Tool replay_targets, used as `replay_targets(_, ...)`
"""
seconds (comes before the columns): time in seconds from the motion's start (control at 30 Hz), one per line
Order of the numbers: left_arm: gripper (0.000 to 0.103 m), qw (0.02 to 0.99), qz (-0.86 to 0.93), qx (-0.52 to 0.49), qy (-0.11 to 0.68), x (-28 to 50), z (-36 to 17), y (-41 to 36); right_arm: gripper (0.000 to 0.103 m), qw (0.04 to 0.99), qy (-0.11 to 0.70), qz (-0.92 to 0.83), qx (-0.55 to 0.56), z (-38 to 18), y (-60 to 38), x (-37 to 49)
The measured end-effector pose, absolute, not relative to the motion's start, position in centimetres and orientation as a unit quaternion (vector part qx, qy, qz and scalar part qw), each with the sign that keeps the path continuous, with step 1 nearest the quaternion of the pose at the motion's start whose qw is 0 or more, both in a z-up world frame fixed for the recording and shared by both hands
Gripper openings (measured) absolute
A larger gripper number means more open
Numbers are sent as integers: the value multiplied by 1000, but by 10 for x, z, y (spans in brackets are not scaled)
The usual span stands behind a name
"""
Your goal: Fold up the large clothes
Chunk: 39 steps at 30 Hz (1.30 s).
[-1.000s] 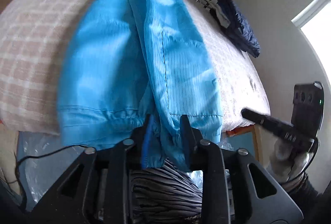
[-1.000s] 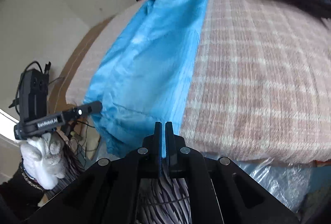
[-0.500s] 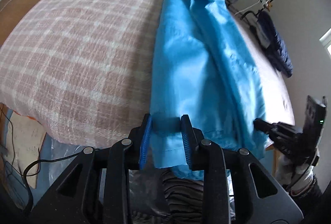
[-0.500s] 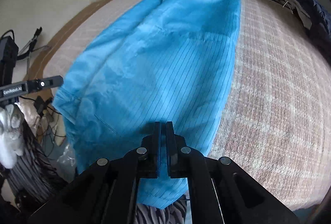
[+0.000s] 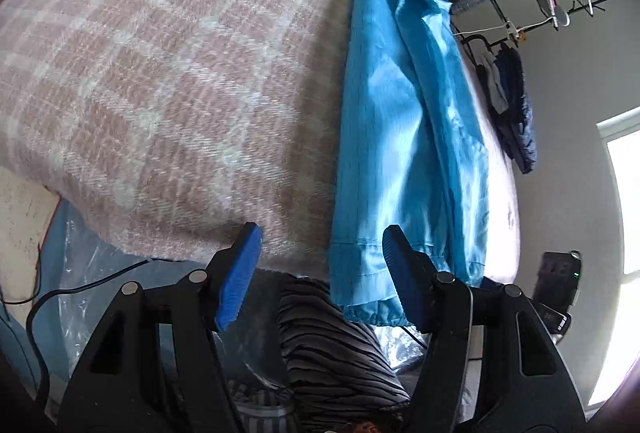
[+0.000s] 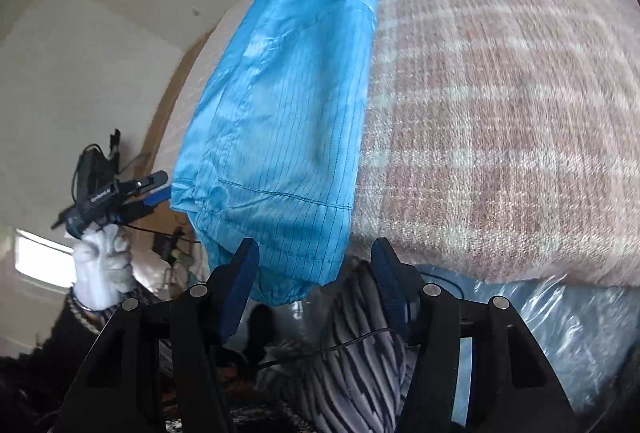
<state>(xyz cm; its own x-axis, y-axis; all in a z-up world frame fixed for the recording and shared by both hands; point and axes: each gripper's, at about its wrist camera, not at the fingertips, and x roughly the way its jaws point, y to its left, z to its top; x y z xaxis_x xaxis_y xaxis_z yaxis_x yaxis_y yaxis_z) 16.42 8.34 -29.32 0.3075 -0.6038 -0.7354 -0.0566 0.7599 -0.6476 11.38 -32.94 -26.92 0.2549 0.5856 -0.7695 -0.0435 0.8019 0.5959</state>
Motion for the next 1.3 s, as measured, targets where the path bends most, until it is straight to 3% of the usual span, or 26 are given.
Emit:
replay_targets(0.1, 64, 736, -207, -300, 570, 165, -295, 74, 57, 723, 588, 226, 283, -281, -337, 118)
replay_targets(0.37, 63, 713, -245, -275, 596, 173, -293, 53, 52, 701, 603, 252, 286, -296, -321, 145)
replay_targets(0.5, 62, 718, -259, -244, 598, 173, -290, 46, 37, 690, 612, 264, 283, -307, -315, 149)
replay_targets(0.57, 32, 716, -260, -241, 602, 175, -290, 46, 19, 680, 612, 273, 299, -313, -312, 153)
replay_targets(0.6, 9, 708, -261, -243, 609, 177, -293, 46, 13, 675, 612, 278, 305, -316, -311, 154)
replay_targets(0.63, 8, 703, -264, -251, 611, 179, -294, 47, 7, 672, 611, 284, 309, -315, -314, 153)
replay_targets(0.7, 5, 705, -267, -252, 606, 178, -292, 47, 5, 675, 602, 292, 309, -308, -321, 151)
replay_targets(0.97, 2, 683, -305, -344, 567, 186, -269, 52, 3, 678, 556, 309, 368, -282, -356, 145)
replay_targets(1.3, 2, 702, -322, -368, 518, 239, -224, 45, 3, 711, 488, 319, 394, -228, -380, 186)
